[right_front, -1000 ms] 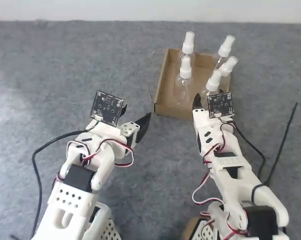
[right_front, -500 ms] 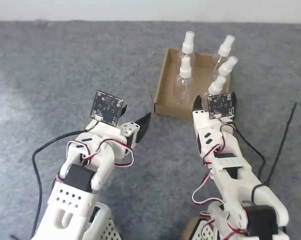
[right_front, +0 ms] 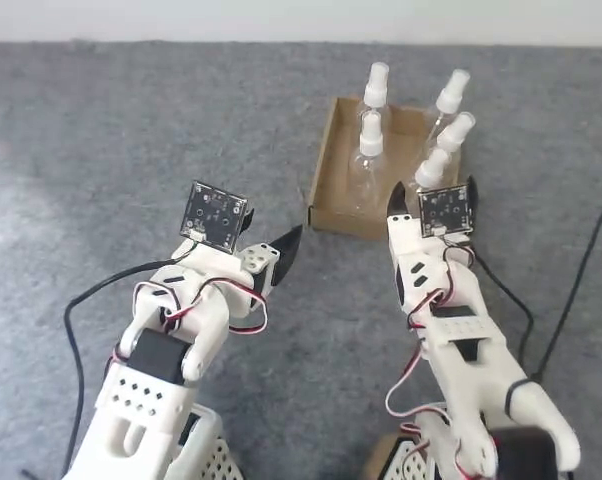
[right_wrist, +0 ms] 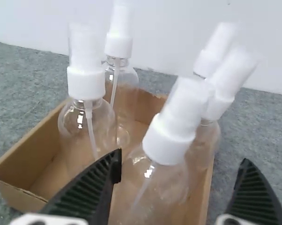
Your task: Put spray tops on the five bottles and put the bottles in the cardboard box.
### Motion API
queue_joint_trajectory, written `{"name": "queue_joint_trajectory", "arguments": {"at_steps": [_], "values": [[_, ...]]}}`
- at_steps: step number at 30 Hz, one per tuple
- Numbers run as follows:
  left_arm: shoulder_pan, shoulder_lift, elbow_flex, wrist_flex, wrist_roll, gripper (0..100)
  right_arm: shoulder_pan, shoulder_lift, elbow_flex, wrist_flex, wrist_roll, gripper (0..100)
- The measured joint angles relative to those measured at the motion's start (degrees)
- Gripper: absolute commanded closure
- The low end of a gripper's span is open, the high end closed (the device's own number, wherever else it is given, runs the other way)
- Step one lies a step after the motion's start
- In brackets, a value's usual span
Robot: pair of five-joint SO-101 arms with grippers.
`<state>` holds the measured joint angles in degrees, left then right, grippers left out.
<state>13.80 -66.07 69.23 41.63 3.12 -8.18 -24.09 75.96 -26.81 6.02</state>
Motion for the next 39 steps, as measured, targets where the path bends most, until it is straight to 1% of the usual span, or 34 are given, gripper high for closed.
{"name": "queue_joint_trajectory", "arguments": {"at_steps": [8,15,20,22,27,30,36,39], "values": [[0.0,0.0,0.0,0.0,0.0,77,0.1,-12.1,-1.4,13.8,0.0,67.3],[0.0,0.0,0.0,0.0,0.0,77,0.0,-28.5,-6.3,33.3,0.0,67.3],[0.0,0.0,0.0,0.0,0.0,77,0.0,-41.8,-6.6,46.3,0.0,67.5],[-0.1,0.0,0.0,0.0,0.0,77,0.0,-47.2,-6.6,51.6,0.0,70.5],[-3.3,0.0,0.0,0.0,0.0,77,0.0,-58.7,-6.6,64.7,0.0,83.7],[-4.4,0.0,0.0,-1.4,0.0,77,0.0,-64.4,-6.4,70.3,1.3,88.7],[-8.5,0.0,-0.3,-1.2,0.0,77,0.7,-77.1,2.9,78.5,9.8,91.5],[-13.1,0.0,-3.4,3.0,0.0,77,3.2,-80.0,3.9,82.3,11.4,91.5]]}}
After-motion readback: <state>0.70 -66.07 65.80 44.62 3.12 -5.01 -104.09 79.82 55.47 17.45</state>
